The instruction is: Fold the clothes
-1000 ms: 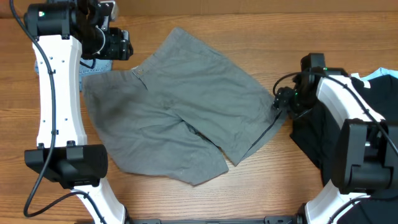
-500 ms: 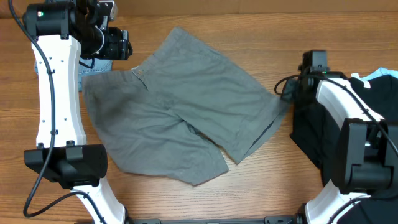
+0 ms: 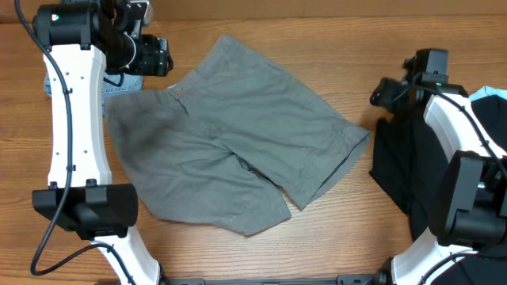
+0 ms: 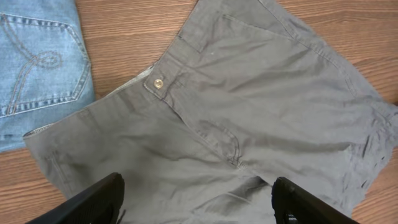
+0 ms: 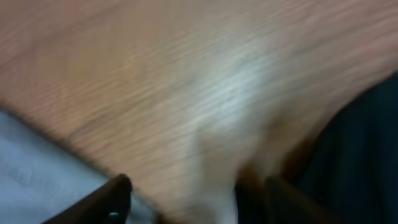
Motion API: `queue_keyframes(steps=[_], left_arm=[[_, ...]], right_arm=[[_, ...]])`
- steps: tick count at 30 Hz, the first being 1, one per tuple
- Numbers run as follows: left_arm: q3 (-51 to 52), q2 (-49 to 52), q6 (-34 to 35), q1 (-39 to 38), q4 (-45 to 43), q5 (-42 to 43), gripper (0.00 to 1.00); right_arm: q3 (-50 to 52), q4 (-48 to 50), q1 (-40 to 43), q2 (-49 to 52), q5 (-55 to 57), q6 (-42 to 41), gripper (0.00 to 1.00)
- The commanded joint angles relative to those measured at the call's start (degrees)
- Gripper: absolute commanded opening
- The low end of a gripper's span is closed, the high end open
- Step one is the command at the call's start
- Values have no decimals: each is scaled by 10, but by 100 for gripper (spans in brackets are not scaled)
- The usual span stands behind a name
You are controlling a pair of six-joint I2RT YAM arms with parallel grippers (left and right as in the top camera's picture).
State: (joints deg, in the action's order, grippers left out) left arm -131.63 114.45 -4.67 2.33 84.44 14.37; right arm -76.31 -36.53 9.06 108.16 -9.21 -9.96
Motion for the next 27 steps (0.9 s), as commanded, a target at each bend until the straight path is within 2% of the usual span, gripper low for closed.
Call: queue_keyframes(steps=[1,2,7,11,15,18,21,22,27], left_arm=[[-6,-3,-9,-15,-3,7,79],[-6,-3,-9,-17,-3,7,79],[-6,-3,-9,-25,-1,7,79],[-6,-3,-9,-25,10,7,79],[-6,-3,-9,-28,7,7,80],[-6,-3,-9,-29,7,7,80],[-6,-3,-9,-29,6,5,79],[-6,-3,-9,-29,5,5,80],[-6,-3,-9,-29,-1,5,80]], right_arm=[[-5,-37,-9,-15,-55,56,75],[-2,-45,-11,-14,-55,57,75],[37,-43,-16,-14,-63,57,61],[84,-15,-16,-14,-67,57,58],[88,-13,-16,-14,-131,66,52],[88,-20,-16,-14,-154,72,36],[88,-24,-16,-14,-153,72,8],[86,-23,-16,-14,-149,72,4],[51,-7,-3,-14,-107,72,4]])
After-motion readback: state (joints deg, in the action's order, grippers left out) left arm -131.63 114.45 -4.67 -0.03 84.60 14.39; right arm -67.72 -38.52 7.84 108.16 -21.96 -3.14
